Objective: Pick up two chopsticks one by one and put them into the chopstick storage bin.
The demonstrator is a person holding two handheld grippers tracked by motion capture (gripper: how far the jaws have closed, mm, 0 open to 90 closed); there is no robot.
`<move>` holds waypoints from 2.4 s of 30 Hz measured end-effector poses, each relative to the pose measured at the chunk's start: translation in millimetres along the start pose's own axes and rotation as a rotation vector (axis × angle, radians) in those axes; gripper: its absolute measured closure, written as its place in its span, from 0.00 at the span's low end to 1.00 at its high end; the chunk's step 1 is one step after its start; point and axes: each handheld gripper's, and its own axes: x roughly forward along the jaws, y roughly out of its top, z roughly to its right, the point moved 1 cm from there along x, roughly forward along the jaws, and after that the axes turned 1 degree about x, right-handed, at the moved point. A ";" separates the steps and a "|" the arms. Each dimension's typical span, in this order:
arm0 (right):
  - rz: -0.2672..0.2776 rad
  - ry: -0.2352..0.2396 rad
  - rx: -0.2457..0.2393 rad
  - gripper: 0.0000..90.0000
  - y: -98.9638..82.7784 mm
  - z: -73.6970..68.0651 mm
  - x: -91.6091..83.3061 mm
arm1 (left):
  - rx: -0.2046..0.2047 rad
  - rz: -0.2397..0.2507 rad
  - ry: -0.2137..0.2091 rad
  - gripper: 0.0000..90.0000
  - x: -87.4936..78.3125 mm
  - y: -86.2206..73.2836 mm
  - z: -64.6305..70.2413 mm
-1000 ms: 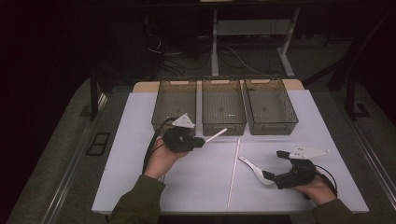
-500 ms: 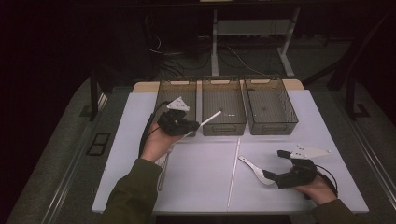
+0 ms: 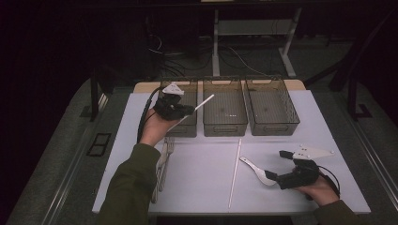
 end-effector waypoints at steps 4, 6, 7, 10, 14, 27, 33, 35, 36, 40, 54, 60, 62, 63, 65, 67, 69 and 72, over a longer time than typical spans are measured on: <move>0.005 -0.001 0.001 0.01 0.1 0.2 -0.9 | -0.017 0.017 0.023 0.93 1.6 4.4 -12.4; 0.006 0.001 0.006 0.01 0.2 0.1 -1.9 | -0.019 0.020 0.028 0.93 2.4 7.3 -18.6; 0.011 0.002 0.003 0.01 0.2 0.5 -2.2 | -0.018 0.022 0.030 0.93 2.6 8.7 -22.0; 0.017 0.002 0.006 0.01 0.4 1.1 -3.2 | -0.025 0.027 0.035 0.93 5.3 12.7 -30.8; 0.011 0.002 0.006 0.01 0.2 0.4 -3.0 | -0.025 0.021 0.044 0.93 9.4 15.4 -42.5; 0.011 0.007 0.002 0.01 0.5 -0.5 -3.9 | -0.091 0.061 0.089 0.93 23.7 7.7 -76.7; 0.018 0.010 0.002 0.01 0.6 -1.2 -4.9 | -0.104 0.059 0.103 0.93 27.4 2.1 -80.5; 0.018 0.010 0.001 0.01 0.6 -1.4 -4.8 | -0.122 0.064 0.111 0.93 30.0 -1.1 -80.4; 0.017 0.010 0.002 0.01 0.6 -1.5 -4.9 | -0.114 0.048 0.113 0.93 30.3 -3.5 -81.8; 0.019 0.010 0.002 0.01 0.7 -1.5 -5.0 | -0.141 0.029 0.125 0.93 36.7 -12.0 -82.4; 0.013 0.016 0.002 0.01 0.6 -1.1 -4.7 | -0.193 -0.084 0.180 0.93 52.4 -20.5 -83.4; 0.017 0.017 0.004 0.01 0.7 -1.2 -5.2 | -0.204 -0.081 0.202 0.93 52.8 -19.8 -83.4; 0.017 0.018 0.004 0.01 0.7 -1.2 -5.1 | -0.193 -0.082 0.205 0.90 51.4 -18.9 -83.2; 0.017 0.018 0.004 0.01 0.7 -1.2 -5.1 | -0.198 -0.074 0.202 0.90 50.6 -18.5 -82.7; 0.017 0.017 0.004 0.01 0.8 -1.2 -5.2 | -0.188 -0.076 0.198 0.89 47.7 -16.7 -82.5; 0.014 0.017 0.003 0.01 0.8 -1.0 -5.2 | -0.202 -0.072 0.189 0.84 44.6 -15.4 -81.1; 0.015 0.018 0.004 0.01 0.8 -1.0 -5.2 | -0.203 -0.086 0.193 0.80 41.3 -14.2 -78.8; 0.020 0.014 0.009 0.01 0.9 -0.7 -5.1 | -0.195 -0.089 0.183 0.74 33.8 -10.3 -74.0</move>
